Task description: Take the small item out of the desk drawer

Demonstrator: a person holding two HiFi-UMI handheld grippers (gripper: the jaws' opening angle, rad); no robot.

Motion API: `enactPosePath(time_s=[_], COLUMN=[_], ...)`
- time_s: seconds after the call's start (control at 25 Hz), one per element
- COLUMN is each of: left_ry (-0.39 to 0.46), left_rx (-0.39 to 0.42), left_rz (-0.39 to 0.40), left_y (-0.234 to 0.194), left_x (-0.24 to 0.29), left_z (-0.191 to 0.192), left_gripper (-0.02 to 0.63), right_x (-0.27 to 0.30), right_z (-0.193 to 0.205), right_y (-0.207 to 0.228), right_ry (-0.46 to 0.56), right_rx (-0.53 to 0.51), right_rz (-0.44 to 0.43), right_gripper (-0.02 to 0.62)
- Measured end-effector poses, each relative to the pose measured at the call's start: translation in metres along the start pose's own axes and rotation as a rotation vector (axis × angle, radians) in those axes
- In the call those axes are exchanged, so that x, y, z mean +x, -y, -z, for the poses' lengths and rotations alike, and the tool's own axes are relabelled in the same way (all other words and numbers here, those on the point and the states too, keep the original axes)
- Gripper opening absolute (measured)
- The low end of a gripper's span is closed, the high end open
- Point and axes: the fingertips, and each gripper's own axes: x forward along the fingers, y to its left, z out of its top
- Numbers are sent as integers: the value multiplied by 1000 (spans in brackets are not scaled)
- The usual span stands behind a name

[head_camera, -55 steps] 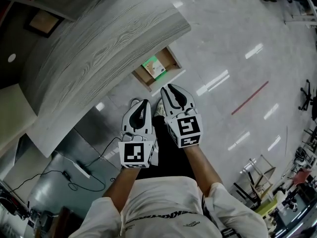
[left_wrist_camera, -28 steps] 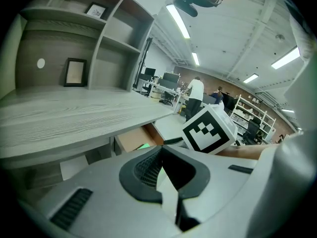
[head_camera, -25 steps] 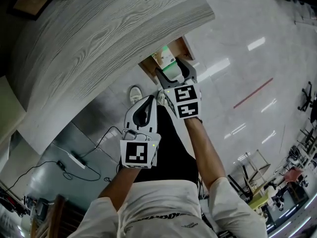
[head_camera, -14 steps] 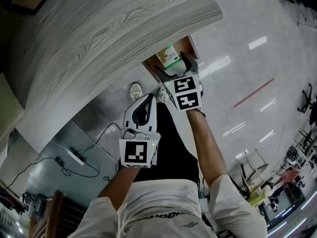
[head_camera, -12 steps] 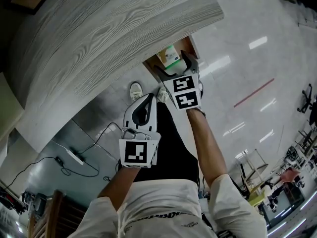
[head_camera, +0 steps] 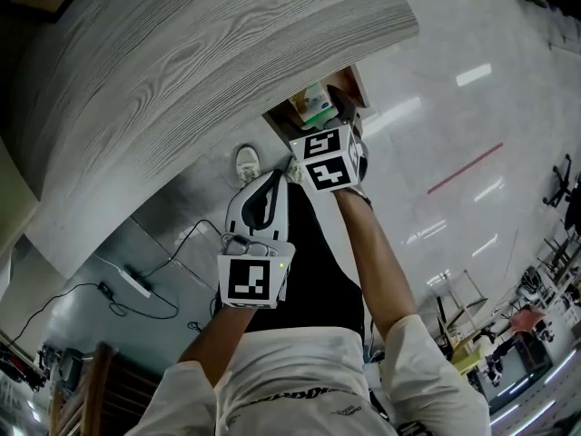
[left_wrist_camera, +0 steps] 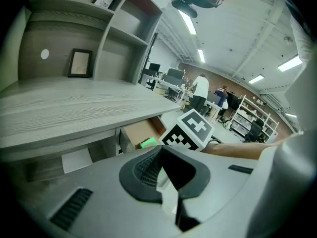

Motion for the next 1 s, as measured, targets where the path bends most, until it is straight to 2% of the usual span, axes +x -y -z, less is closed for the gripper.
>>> enactPosePath(time_s=[0.48,0.64,1.0], left_ry=[-19,13,4], left_rx=[-15,14,8], left_rz=[-11,-24,-33], left_y=[-8,-16,-21], left_x=[14,18,23], left_z=[-3,-2,-1], left_gripper=[17,17,17], right_x=[17,22,28], right_z=[-4,-3,-1], right_y=[15,14,17], right_ry=[-25,-40,-75], right_rx=[2,-2,3], right_rz=[-16,-26,-13], right_gripper=[430,430,428])
